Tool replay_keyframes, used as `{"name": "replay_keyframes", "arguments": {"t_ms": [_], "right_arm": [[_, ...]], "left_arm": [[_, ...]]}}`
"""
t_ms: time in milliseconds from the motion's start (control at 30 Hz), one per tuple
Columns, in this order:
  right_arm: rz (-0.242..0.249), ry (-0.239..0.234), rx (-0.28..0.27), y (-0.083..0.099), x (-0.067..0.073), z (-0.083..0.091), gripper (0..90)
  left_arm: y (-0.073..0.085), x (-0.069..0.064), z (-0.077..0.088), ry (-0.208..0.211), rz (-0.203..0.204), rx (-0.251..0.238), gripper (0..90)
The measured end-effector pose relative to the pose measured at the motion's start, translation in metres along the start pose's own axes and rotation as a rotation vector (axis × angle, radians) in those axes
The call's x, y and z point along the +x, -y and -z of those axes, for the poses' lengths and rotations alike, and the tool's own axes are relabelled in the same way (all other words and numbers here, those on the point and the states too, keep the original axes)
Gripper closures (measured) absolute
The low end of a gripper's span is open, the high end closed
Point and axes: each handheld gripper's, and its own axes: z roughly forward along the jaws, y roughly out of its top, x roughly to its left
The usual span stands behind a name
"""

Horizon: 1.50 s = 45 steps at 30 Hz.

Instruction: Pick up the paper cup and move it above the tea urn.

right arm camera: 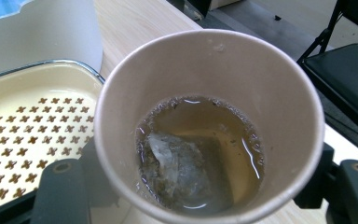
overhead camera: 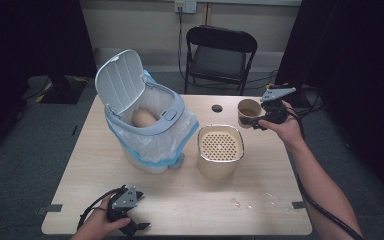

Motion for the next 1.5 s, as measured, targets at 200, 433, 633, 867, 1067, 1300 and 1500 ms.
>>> {"name": "replay_keyframes", "arguments": {"t_ms": [200,433,633,867,1067,1300,1500], "right_arm": [[0.05,0.05,-0.002,-0.006,0.009,-0.004,28.6],[0.102,0.093,0.008,-0.012,0.019,-0.006,28.7],[0.186,0.165,0.018,-0.018,0.03,-0.009,29.2],[0.264,0.205,0.033,-0.021,0.04,-0.009,29.4],[0.37,0.267,0.048,-0.026,0.054,-0.008,29.7],[0.554,0.393,0.116,-0.029,0.075,-0.009,30.0],[0.758,0.483,0.212,-0.026,0.092,-0.015,30.2]], "left_arm": [[0.0,0.0,0.0,0.0,0.0,0.0,0.0],[0.0,0.0,0.0,0.001,-0.002,0.001,0.0],[0.0,0.0,0.0,0.002,-0.001,0.001,0.0],[0.0,0.0,0.0,0.001,-0.003,0.004,0.0],[0.0,0.0,0.0,0.002,0.002,0.0,0.0],[0.0,0.0,0.0,0.001,0.001,0.002,0.0],[0.0,0.0,0.0,0.003,0.002,-0.001,0.0]]}}
